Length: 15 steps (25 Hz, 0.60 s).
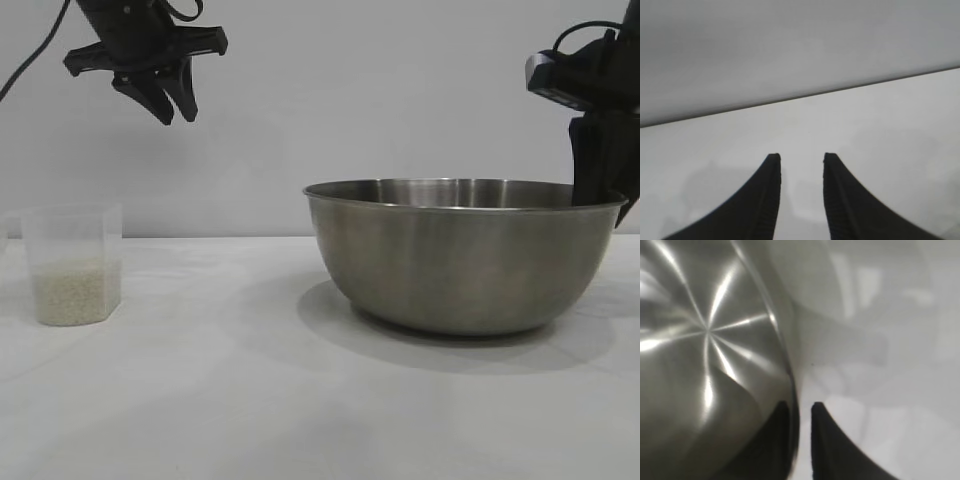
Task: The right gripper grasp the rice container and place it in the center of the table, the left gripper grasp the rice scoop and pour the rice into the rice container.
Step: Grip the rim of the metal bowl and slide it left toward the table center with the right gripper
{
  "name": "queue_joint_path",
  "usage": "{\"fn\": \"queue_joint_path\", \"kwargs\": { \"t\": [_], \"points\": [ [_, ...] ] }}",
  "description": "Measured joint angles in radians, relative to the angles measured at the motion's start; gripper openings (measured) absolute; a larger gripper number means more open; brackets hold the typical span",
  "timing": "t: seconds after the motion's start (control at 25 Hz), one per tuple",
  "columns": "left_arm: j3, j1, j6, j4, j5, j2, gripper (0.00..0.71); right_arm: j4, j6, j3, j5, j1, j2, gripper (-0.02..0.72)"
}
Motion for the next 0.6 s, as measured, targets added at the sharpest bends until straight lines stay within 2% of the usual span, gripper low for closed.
{"fn": "queue_joint_path", "kwargs": {
  "t": [0.12,0.4,0.6],
  "points": [
    [0.000,0.000,0.000,0.000,0.000,0.000,0.181,0.013,0.001,0.000,-0.020,0.022,0.009,0.000],
    [0.000,0.000,0.000,0.000,-0.001,0.000,0.181,0.040,0.001,0.000,-0.073,0.164,0.016,0.000],
    [0.000,0.000,0.000,0.000,-0.001,0.000,0.181,0.067,0.001,0.000,-0.088,0.186,0.021,0.000]
  ]
}}
